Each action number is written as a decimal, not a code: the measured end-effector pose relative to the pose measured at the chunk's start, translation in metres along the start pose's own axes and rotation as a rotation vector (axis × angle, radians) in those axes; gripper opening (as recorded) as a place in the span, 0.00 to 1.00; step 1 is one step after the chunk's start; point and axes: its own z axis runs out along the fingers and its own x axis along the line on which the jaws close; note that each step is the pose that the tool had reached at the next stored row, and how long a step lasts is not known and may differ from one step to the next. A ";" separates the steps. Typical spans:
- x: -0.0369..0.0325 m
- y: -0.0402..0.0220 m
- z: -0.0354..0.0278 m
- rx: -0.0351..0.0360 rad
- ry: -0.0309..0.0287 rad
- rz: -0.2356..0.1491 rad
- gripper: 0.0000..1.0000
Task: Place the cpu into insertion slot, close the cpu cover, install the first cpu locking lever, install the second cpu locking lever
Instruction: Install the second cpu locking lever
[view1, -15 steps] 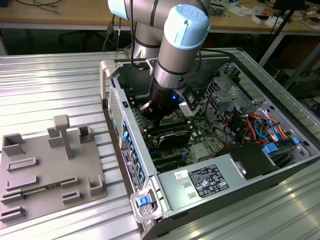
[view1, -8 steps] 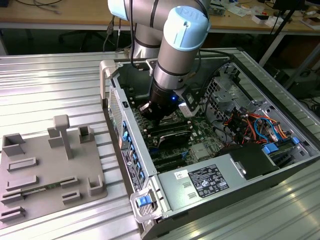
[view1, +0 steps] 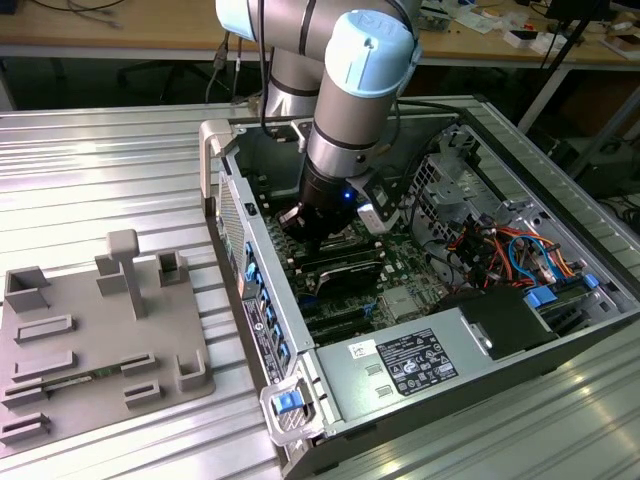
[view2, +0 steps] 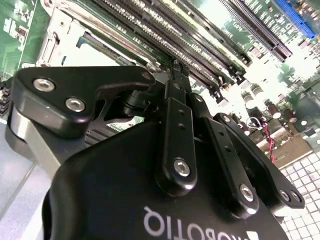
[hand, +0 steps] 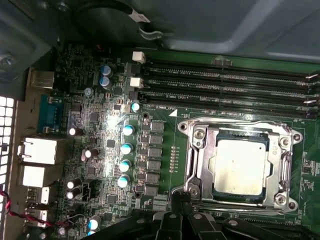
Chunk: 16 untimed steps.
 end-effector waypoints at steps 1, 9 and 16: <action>0.0000 -0.0001 -0.0001 0.0009 0.0001 0.000 0.11; -0.0001 0.0015 0.0000 0.0008 0.0002 0.000 0.11; -0.0004 0.0044 0.0001 0.0001 0.0007 0.000 0.11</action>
